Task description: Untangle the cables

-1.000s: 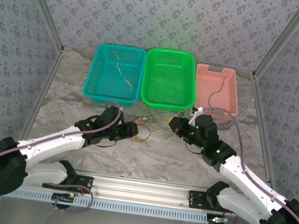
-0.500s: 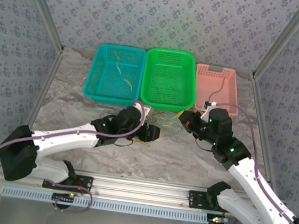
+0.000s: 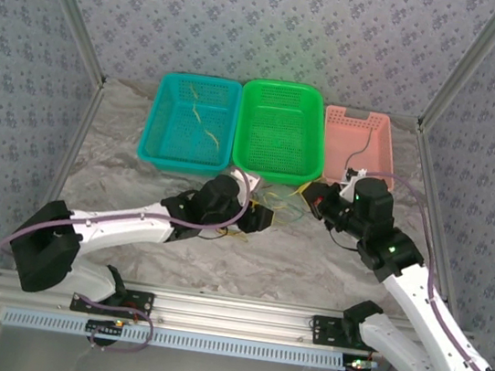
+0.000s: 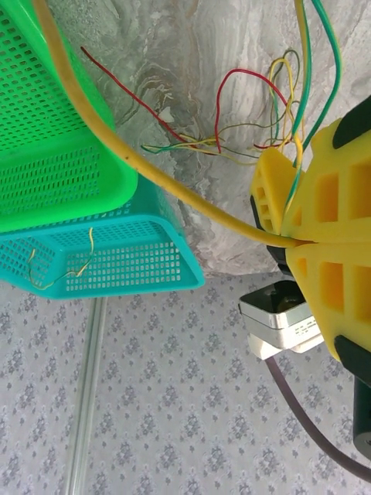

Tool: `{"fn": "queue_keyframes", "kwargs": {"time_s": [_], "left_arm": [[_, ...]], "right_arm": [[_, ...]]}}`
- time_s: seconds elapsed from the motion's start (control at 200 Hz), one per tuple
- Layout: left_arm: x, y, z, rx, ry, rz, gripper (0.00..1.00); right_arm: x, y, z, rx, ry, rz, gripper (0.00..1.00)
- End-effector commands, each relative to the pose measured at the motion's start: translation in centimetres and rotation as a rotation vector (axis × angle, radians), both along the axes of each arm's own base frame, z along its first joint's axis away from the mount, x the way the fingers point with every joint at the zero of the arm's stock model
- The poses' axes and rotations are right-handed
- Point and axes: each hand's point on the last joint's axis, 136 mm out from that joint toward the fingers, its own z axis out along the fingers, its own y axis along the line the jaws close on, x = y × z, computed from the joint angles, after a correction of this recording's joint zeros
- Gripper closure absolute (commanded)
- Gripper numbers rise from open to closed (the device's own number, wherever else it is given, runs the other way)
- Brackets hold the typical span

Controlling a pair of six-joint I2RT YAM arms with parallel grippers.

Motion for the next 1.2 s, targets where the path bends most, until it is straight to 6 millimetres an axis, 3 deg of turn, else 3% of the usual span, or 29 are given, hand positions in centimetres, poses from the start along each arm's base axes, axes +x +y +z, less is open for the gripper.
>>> {"fn": "queue_keyframes", "kwargs": {"time_s": [0.0,0.08,0.215,0.33,0.47,0.59,0.819,0.959,1.194], "left_arm": [[0.6,-1.9,1.8,-0.093,-0.018,-0.013,0.54],[1.0,-2.2,1.6,-0.115,-0.008,0.003,0.67],[1.6,-1.8,1.8,-0.136,-0.009,0.057,1.0],[1.8,-0.4,1.8,-0.141,-0.005,0.114,1.0],[1.6,2.3,0.6,-0.114,0.037,0.194,1.0],[1.5,5.8,-0.1,-0.144,0.077,0.287,1.0],[1.5,13.3,1.6,-0.284,0.102,0.481,1.0],[1.8,16.6,2.3,-0.409,0.144,0.59,1.0],[2.0,19.3,3.0,-0.564,0.207,0.693,1.0]], "right_arm": [[-0.3,-0.1,1.4,0.062,-0.01,-0.004,1.0],[-0.3,-0.4,1.5,0.073,-0.009,-0.016,1.0],[-0.3,-1.0,1.6,0.075,-0.015,-0.035,1.0],[-0.3,-2.1,1.7,0.05,-0.031,-0.063,1.0],[0.7,-4.7,3.4,-0.029,-0.108,-0.123,1.0],[2.1,-7.1,4.8,-0.113,-0.164,-0.183,1.0],[4.1,-10.6,6.0,-0.166,-0.22,-0.279,1.0],[4.8,-11.4,6.9,-0.133,-0.269,-0.32,1.0],[5.2,-11.6,7.2,-0.113,-0.29,-0.342,1.0]]}}
